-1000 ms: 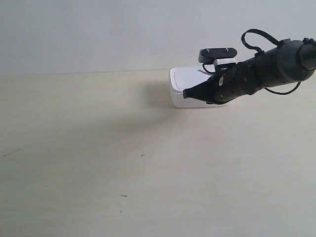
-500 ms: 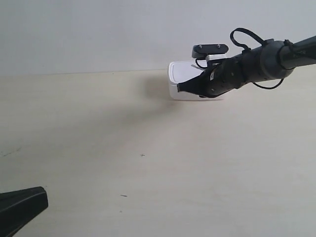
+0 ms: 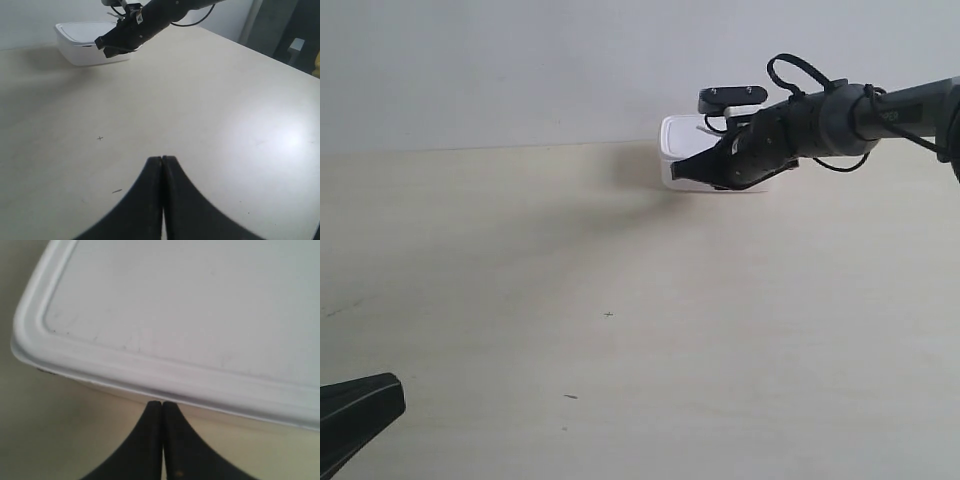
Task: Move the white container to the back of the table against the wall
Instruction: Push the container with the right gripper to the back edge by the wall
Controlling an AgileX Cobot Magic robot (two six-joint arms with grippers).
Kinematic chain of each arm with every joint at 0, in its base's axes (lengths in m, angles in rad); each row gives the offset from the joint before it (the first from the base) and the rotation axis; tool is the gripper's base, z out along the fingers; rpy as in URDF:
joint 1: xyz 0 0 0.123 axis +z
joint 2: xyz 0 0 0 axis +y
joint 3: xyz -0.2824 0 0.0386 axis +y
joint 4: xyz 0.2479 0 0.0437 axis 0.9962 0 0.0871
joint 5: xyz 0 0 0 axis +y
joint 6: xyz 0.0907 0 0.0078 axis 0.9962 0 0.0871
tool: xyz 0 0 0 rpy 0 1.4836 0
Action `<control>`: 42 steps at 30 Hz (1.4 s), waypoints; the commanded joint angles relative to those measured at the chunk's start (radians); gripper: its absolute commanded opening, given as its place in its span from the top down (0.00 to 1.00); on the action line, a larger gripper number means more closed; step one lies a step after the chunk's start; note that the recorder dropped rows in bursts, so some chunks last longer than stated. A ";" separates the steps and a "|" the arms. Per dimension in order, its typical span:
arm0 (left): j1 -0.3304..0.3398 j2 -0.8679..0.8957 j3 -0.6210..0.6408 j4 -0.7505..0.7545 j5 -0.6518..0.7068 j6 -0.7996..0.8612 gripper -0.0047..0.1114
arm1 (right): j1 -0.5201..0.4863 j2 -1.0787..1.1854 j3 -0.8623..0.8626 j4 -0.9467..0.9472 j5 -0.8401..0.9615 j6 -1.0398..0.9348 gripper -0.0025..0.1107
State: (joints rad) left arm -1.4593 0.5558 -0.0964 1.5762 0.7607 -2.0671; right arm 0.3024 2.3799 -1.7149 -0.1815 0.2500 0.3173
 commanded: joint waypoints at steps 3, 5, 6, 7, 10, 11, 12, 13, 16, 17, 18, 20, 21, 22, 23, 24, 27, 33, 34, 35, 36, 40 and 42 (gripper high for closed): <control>-0.007 -0.004 0.003 0.009 0.018 -0.004 0.96 | 0.000 0.036 -0.055 -0.023 0.004 0.010 0.98; -0.007 -0.004 0.003 0.009 0.018 -0.004 0.96 | 0.000 0.050 -0.073 -0.060 0.009 0.056 0.98; -0.007 -0.004 0.003 0.009 0.018 -0.004 0.96 | 0.000 0.052 -0.080 -0.084 0.015 0.082 0.98; -0.007 -0.004 0.003 0.009 0.019 -0.002 0.96 | 0.000 0.059 -0.092 -0.124 0.023 0.124 0.98; -0.007 -0.004 0.003 0.009 0.019 0.002 0.96 | 0.000 0.068 -0.114 -0.220 0.047 0.203 0.98; -0.007 -0.004 0.003 0.009 0.019 0.002 0.96 | 0.000 0.069 -0.119 -0.258 0.049 0.224 0.98; -0.007 -0.004 0.003 0.009 0.019 0.004 0.96 | 0.000 0.069 -0.122 -0.294 0.049 0.249 0.98; -0.007 -0.004 0.003 0.009 0.019 0.006 0.96 | 0.000 0.069 -0.129 -0.339 0.054 0.286 0.98; -0.007 -0.004 0.003 0.009 0.019 0.008 0.96 | 0.000 0.069 -0.131 -0.427 0.048 0.373 0.98; -0.007 -0.004 0.003 0.009 0.019 0.008 0.96 | 0.000 0.072 -0.131 -0.447 0.046 0.394 0.98; -0.007 -0.004 0.003 0.009 0.019 0.008 0.96 | 0.000 0.074 -0.133 -0.468 0.043 0.410 0.98; -0.007 -0.004 0.003 0.009 0.019 0.008 0.96 | 0.000 0.086 -0.147 -0.475 0.049 0.415 0.98; -0.007 -0.004 0.003 0.009 0.019 0.008 0.96 | 0.000 0.091 -0.157 -0.475 0.054 0.415 0.98; -0.007 -0.004 0.003 0.009 0.019 0.014 0.96 | 0.000 0.096 -0.166 -0.475 0.054 0.415 0.98; -0.007 -0.004 0.003 0.009 0.019 0.016 0.96 | 0.000 0.100 -0.171 -0.475 0.056 0.415 0.98; -0.007 -0.004 0.003 0.009 0.019 0.016 0.96 | 0.000 0.105 -0.177 -0.475 0.056 0.415 0.98; -0.007 -0.004 0.003 0.009 0.019 0.016 0.96 | 0.000 0.116 -0.199 -0.475 0.056 0.415 0.98; -0.007 -0.004 0.003 0.009 0.019 0.016 0.96 | 0.000 0.147 -0.256 -0.477 0.103 0.415 0.98; -0.007 -0.004 0.003 0.009 0.019 0.016 0.96 | 0.000 0.148 -0.259 -0.485 0.105 0.415 0.98; -0.007 -0.004 0.003 0.009 0.019 0.016 0.96 | 0.000 0.148 -0.259 -0.487 0.100 0.415 0.98; -0.007 -0.004 0.003 0.009 0.019 0.016 0.96 | 0.000 0.148 -0.259 -0.487 0.098 0.415 0.98; -0.007 -0.004 0.003 0.009 0.019 0.016 0.96 | 0.000 0.148 -0.259 -0.489 0.092 0.415 0.98; -0.007 -0.004 0.003 0.009 0.019 0.016 0.96 | 0.000 0.148 -0.259 -0.489 0.092 0.415 0.98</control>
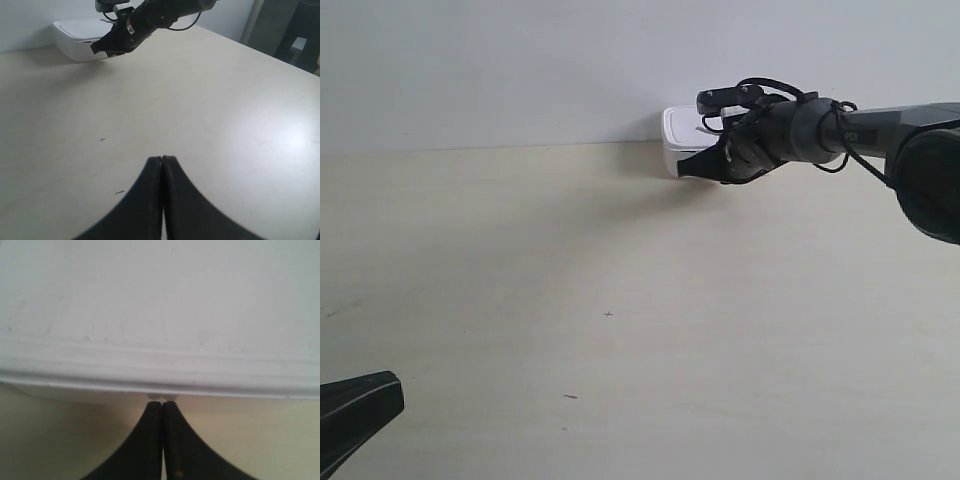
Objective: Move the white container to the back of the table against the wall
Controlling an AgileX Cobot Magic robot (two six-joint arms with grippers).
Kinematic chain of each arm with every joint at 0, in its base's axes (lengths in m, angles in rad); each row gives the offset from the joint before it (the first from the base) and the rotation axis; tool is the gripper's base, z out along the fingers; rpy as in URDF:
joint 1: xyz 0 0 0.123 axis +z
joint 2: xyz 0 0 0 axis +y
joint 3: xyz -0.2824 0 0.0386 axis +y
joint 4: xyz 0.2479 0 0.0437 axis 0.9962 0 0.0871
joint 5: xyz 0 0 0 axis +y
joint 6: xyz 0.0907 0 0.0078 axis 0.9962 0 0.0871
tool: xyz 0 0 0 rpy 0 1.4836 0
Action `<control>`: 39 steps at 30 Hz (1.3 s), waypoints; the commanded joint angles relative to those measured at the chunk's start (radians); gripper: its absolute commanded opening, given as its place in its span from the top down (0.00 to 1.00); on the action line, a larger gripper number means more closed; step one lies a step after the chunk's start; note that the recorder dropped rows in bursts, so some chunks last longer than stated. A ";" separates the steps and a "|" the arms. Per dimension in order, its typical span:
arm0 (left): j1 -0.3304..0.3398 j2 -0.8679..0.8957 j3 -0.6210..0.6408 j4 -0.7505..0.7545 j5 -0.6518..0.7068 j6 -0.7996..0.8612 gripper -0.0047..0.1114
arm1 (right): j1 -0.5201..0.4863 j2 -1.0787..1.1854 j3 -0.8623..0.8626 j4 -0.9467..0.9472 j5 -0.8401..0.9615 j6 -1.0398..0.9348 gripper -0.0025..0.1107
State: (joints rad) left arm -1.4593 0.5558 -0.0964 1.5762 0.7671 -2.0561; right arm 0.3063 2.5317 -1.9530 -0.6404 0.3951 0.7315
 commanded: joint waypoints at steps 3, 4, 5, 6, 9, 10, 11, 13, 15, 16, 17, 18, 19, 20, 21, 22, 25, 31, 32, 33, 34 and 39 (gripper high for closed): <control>-0.007 -0.004 0.003 0.009 0.012 0.005 0.96 | -0.004 -0.003 -0.020 -0.031 -0.045 0.001 0.98; -0.007 -0.004 0.003 0.009 0.012 0.005 0.96 | -0.004 -0.005 -0.020 -0.031 -0.042 0.001 0.98; -0.007 -0.004 0.003 0.009 0.012 0.005 0.96 | -0.004 -0.005 -0.020 -0.031 -0.035 0.001 0.98; -0.007 -0.004 0.003 0.009 0.012 0.005 0.96 | -0.004 -0.007 -0.020 -0.031 -0.027 0.001 0.98; -0.007 -0.004 0.003 0.009 0.012 0.005 0.96 | -0.002 -0.014 -0.013 -0.007 -0.025 0.001 0.98; -0.007 -0.004 0.003 0.009 0.012 0.005 0.96 | 0.000 -0.022 -0.004 -0.007 -0.025 0.001 0.98; -0.007 -0.004 0.003 0.009 0.012 0.005 0.96 | 0.003 -0.028 0.005 -0.007 -0.027 -0.002 0.98; -0.007 -0.004 0.003 0.009 0.012 0.005 0.96 | 0.010 -0.043 0.025 -0.007 -0.031 -0.008 0.98; -0.007 -0.004 0.003 0.009 0.012 0.005 0.96 | 0.020 -0.055 0.045 -0.007 -0.031 -0.009 0.98; -0.007 -0.004 0.003 0.009 0.012 0.005 0.96 | 0.019 -0.066 0.056 -0.009 -0.029 -0.009 0.98; -0.007 -0.004 0.003 0.009 0.012 0.005 0.96 | 0.019 -0.076 0.069 -0.004 -0.029 -0.007 0.98; -0.007 -0.004 0.003 0.007 0.012 0.005 0.96 | 0.024 -0.086 0.085 0.004 -0.031 -0.007 0.98; -0.007 -0.004 0.003 0.002 0.012 0.005 0.96 | 0.026 -0.098 0.103 0.004 -0.031 -0.007 0.98; -0.007 -0.004 0.003 -0.002 0.012 0.005 0.96 | 0.026 -0.112 0.123 0.004 -0.036 -0.007 0.98; -0.007 -0.004 0.003 -0.007 0.012 0.005 0.96 | 0.031 -0.127 0.146 0.004 -0.040 -0.007 0.98; -0.007 -0.004 0.003 -0.014 0.012 0.005 0.96 | 0.031 -0.140 0.164 0.004 -0.047 -0.007 0.98; -0.007 -0.004 0.003 -0.020 0.016 0.012 0.96 | 0.034 -0.202 0.247 0.011 -0.078 0.007 0.98; -0.007 -0.004 0.021 -0.042 0.027 0.008 0.96 | 0.042 -0.394 0.481 0.011 -0.197 0.060 0.98; -0.007 -0.004 0.021 -0.050 0.027 0.008 0.96 | 0.042 -0.434 0.537 0.011 -0.235 0.077 0.98; -0.007 -0.004 0.023 -0.055 0.023 0.008 0.96 | 0.042 -0.476 0.575 0.011 -0.258 0.090 0.98; -0.007 -0.004 0.023 -0.066 0.014 0.008 0.96 | 0.042 -0.509 0.614 0.011 -0.282 0.107 0.98; -0.007 -0.004 0.023 -0.101 -0.020 0.008 0.96 | 0.042 -0.720 0.838 0.015 -0.423 0.128 0.98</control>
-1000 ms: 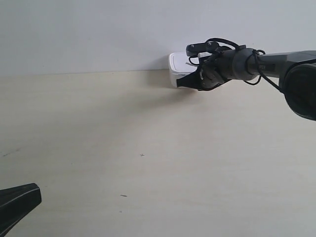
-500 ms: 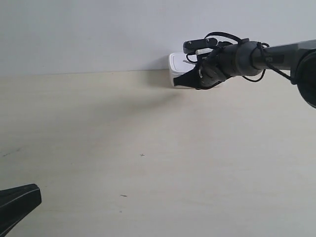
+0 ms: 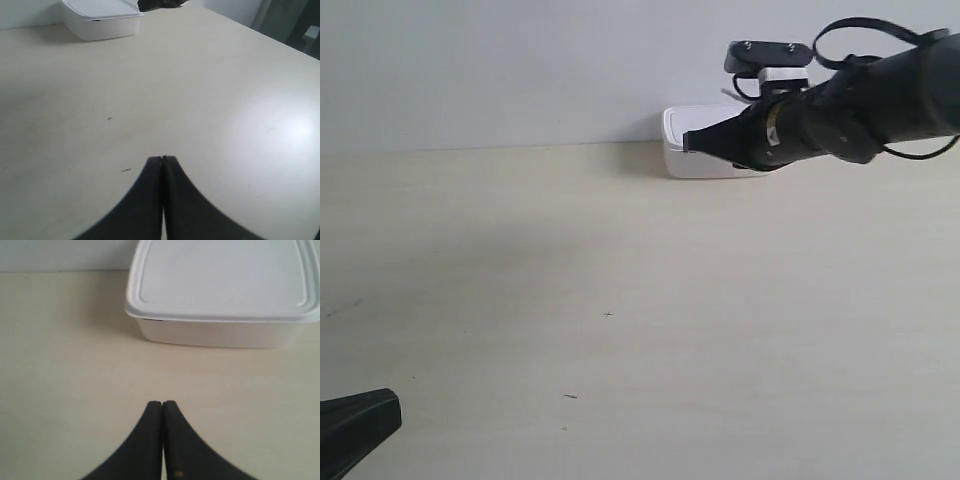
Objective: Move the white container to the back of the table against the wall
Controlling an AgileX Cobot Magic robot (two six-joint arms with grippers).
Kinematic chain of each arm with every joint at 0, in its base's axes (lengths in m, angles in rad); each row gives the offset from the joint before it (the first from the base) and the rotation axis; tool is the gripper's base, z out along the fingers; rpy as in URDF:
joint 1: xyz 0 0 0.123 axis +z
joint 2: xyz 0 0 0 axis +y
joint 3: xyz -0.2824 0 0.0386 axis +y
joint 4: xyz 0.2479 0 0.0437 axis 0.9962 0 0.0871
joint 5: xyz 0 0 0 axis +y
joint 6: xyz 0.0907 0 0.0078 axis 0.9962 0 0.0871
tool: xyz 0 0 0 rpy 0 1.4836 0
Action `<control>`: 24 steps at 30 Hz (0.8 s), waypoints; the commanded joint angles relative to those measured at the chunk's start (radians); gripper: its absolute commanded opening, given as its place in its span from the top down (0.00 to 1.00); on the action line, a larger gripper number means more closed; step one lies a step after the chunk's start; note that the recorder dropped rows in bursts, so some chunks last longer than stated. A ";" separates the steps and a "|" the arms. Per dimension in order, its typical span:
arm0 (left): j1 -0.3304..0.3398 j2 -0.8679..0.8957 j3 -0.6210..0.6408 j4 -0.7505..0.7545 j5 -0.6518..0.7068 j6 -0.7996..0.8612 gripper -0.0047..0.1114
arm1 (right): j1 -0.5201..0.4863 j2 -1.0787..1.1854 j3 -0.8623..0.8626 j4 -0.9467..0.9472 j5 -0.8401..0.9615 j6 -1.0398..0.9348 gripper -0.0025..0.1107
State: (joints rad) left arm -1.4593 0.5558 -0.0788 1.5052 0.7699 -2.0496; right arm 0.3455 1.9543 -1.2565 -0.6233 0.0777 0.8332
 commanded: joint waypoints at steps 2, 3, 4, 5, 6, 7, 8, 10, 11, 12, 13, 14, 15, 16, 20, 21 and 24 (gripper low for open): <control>-0.007 -0.004 0.006 -0.047 -0.032 0.002 0.96 | 0.003 -0.277 0.275 0.035 -0.181 0.031 0.98; -0.007 -0.004 0.006 -0.047 -0.032 0.002 0.96 | 0.003 -0.371 0.360 0.055 -0.227 0.031 0.98; -0.007 -0.004 0.006 -0.047 -0.032 0.002 0.96 | 0.003 -0.410 0.392 0.064 -0.243 0.031 0.98; -0.007 -0.004 0.006 -0.047 -0.035 0.002 0.96 | 0.003 -0.507 0.472 0.073 -0.278 0.031 0.98; -0.007 -0.004 0.006 -0.047 -0.035 0.002 0.96 | 0.003 -0.546 0.500 0.073 -0.283 0.031 0.98; -0.007 -0.004 0.006 -0.047 -0.035 0.002 0.96 | 0.003 -0.616 0.559 0.073 -0.304 0.031 0.98; -0.007 -0.004 0.006 -0.047 -0.035 0.002 0.96 | 0.003 -0.665 0.595 0.073 -0.312 0.031 0.98; -0.007 -0.004 0.006 -0.047 -0.035 0.002 0.96 | 0.003 -0.811 0.690 0.075 -0.312 0.034 0.98; -0.007 -0.004 0.006 -0.047 -0.035 0.002 0.96 | 0.003 -0.860 0.730 0.075 -0.312 0.034 0.98; -0.007 -0.004 0.006 -0.047 -0.035 0.002 0.96 | 0.003 -0.945 0.782 0.075 -0.312 0.034 0.98; -0.007 -0.004 0.006 -0.047 -0.035 0.002 0.96 | 0.003 -1.001 0.819 0.075 -0.312 0.035 0.98; -0.007 -0.004 0.006 -0.047 -0.035 0.002 0.96 | 0.003 -1.074 0.864 0.075 -0.310 0.060 0.98; -0.007 -0.004 0.006 -0.047 -0.035 0.002 0.96 | 0.003 -1.120 0.889 0.075 -0.308 0.072 0.98; -0.007 -0.004 0.006 -0.047 -0.035 0.002 0.96 | 0.003 -1.163 0.914 0.075 -0.308 0.081 0.98; -0.007 -0.004 0.006 -0.047 -0.035 0.002 0.96 | 0.003 -1.386 1.026 0.073 -0.308 0.137 0.98; -0.007 -0.004 0.006 -0.047 -0.035 0.002 0.96 | 0.003 -1.418 1.042 0.073 -0.308 0.137 0.98; 0.061 -0.028 0.013 -0.047 -0.059 0.002 0.96 | 0.003 -1.544 1.119 0.073 -0.308 0.200 0.98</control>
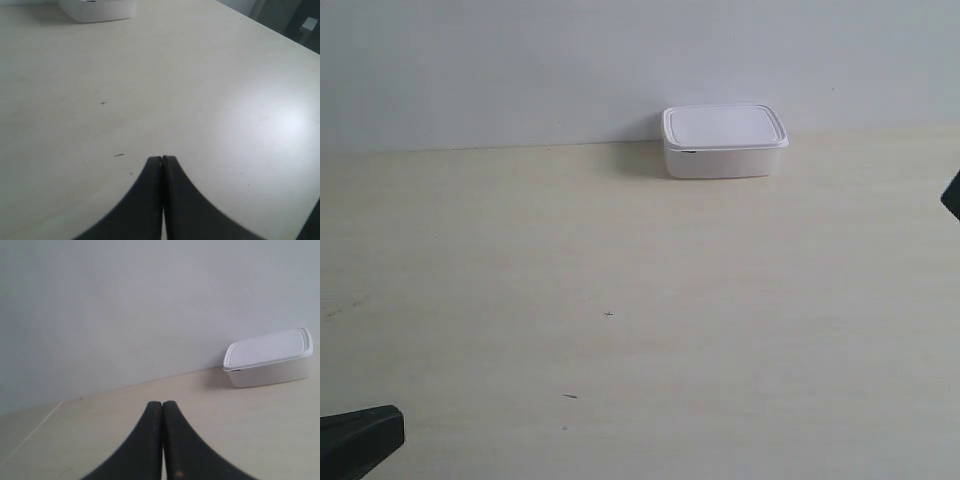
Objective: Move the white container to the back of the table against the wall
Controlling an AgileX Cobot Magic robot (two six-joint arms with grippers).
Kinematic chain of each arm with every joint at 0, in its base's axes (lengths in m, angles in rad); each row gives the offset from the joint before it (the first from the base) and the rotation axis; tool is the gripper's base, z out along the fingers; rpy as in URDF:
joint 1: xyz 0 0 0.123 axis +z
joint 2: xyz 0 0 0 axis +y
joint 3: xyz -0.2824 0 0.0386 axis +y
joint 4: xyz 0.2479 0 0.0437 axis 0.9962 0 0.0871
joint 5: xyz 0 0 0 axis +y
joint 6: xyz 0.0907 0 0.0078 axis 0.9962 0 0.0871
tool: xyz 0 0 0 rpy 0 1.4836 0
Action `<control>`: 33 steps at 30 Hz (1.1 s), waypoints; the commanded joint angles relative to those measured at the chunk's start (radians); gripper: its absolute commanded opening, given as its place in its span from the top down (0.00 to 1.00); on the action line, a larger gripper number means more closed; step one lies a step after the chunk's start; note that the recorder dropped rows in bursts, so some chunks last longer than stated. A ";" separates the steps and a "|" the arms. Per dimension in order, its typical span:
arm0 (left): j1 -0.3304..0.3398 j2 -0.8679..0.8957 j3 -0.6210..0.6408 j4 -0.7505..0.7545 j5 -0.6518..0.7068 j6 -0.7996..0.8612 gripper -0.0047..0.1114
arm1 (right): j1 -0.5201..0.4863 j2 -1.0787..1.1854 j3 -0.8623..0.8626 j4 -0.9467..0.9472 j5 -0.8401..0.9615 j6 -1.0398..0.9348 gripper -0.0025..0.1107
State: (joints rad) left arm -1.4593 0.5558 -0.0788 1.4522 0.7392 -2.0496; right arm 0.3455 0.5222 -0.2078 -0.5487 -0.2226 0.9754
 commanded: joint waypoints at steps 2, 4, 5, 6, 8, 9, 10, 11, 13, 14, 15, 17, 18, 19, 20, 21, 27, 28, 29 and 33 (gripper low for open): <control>0.126 -0.056 0.024 0.006 -0.040 0.002 0.96 | 0.003 -0.152 0.099 -0.010 -0.013 0.078 0.98; 0.192 -0.091 0.040 0.006 -0.042 0.002 0.96 | 0.003 -0.188 0.123 -0.010 -0.016 0.081 0.98; 0.229 -0.113 0.047 0.006 -0.042 0.002 0.96 | 0.003 -0.207 0.135 -0.010 -0.018 0.081 0.98; 0.267 -0.136 0.055 0.006 -0.042 0.002 0.96 | 0.003 -0.222 0.145 -0.010 -0.018 0.081 0.98; 0.340 -0.183 0.074 0.006 -0.042 0.002 0.96 | 0.003 -0.259 0.170 -0.010 -0.023 0.082 0.98; 0.367 -0.203 0.079 0.006 -0.042 0.002 0.96 | 0.003 -0.273 0.183 -0.010 -0.032 0.082 0.98; 0.401 -0.229 0.079 0.006 -0.042 0.002 0.96 | 0.003 -0.289 0.199 -0.010 -0.052 0.082 0.98; 0.434 -0.256 0.079 0.006 -0.042 0.002 0.96 | 0.003 -0.304 0.208 -0.010 -0.074 0.082 0.98; 0.492 -0.303 0.079 -0.017 -0.042 0.004 0.96 | 0.003 -0.333 0.208 -0.015 -0.121 0.082 0.98; 0.523 -0.330 0.079 -0.023 -0.042 0.004 0.96 | 0.003 -0.344 0.208 -0.068 -0.113 0.114 0.98; 0.547 -0.358 0.079 -0.023 -0.042 0.004 0.96 | 0.003 -0.352 0.208 -0.121 -0.118 0.169 0.98; 0.606 -0.416 0.079 -0.024 -0.042 0.004 0.96 | 0.003 -0.362 0.208 -0.217 -0.148 0.251 0.98; 0.635 -0.440 0.079 -0.026 -0.042 0.004 0.96 | 0.003 -0.366 0.208 -0.260 -0.169 0.279 0.98; 0.664 -0.469 0.079 -0.026 -0.042 0.004 0.96 | 0.003 -0.368 0.208 -0.315 -0.194 0.311 0.98; 0.694 -0.500 0.079 -0.026 -0.042 0.004 0.96 | 0.003 -0.371 0.208 -0.368 -0.219 0.341 0.98; 0.717 -0.525 0.079 -0.026 -0.042 0.004 0.96 | 0.003 -0.371 0.208 -0.414 -0.237 0.363 0.98; 0.894 -0.556 0.079 -0.031 -0.042 0.005 0.96 | 0.003 -0.371 0.208 -0.583 -0.312 0.486 0.98; 0.932 -0.556 0.079 -0.031 -0.042 0.005 0.96 | 0.003 -0.371 0.208 -0.603 -0.328 0.501 0.98; 0.971 -0.556 0.079 -0.031 -0.040 0.005 0.96 | 0.003 -0.371 0.208 -0.626 -0.344 0.521 0.98; 1.132 -0.556 0.079 -0.031 -0.042 0.005 0.96 | 0.003 -0.371 0.208 -0.730 -0.376 0.619 0.98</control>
State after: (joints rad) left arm -0.4223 0.0055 -0.0035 1.4162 0.6965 -2.0496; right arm 0.3455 0.1586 -0.0044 -1.2005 -0.5652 1.5278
